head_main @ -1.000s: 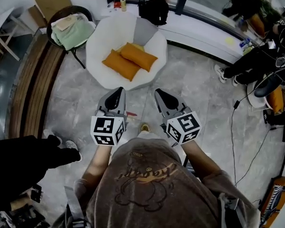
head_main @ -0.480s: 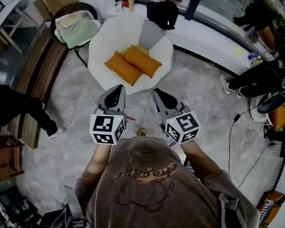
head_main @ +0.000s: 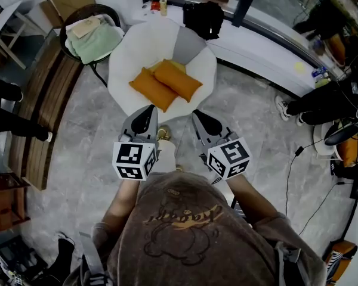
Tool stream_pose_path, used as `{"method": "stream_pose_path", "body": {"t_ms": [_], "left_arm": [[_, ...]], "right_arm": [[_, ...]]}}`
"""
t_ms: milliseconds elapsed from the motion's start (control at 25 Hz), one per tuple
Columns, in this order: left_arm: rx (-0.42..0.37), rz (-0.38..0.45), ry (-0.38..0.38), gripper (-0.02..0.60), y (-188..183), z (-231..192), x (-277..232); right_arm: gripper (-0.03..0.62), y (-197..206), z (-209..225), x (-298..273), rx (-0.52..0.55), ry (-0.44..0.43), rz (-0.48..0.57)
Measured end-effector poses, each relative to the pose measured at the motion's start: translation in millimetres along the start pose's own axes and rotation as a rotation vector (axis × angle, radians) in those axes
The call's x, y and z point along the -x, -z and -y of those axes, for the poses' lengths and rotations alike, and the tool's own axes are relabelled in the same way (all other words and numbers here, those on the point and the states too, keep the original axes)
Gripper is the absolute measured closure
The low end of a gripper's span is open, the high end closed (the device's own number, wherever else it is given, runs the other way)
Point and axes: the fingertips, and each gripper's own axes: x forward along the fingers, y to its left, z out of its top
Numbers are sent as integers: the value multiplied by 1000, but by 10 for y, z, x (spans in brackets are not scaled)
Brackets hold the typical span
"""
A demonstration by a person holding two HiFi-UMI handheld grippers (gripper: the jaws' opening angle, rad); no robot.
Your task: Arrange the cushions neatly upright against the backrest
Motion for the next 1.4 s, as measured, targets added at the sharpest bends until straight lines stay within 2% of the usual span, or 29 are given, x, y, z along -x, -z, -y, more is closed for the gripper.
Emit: {"method": "stream_pose_path", "body": {"t_ms": [320, 840, 1400], "left_arm": [[20, -13, 30, 577, -85, -253, -567], [31, -14, 61, 577, -473, -909, -1675], [51, -81, 124, 577, -382, -1548, -2587]], "right_arm": [[572, -77, 343, -436, 2, 13, -24], [572, -395, 1023, -1448, -10, 32, -36], [572, -513, 1601, -2525, 14, 31, -79]]}}
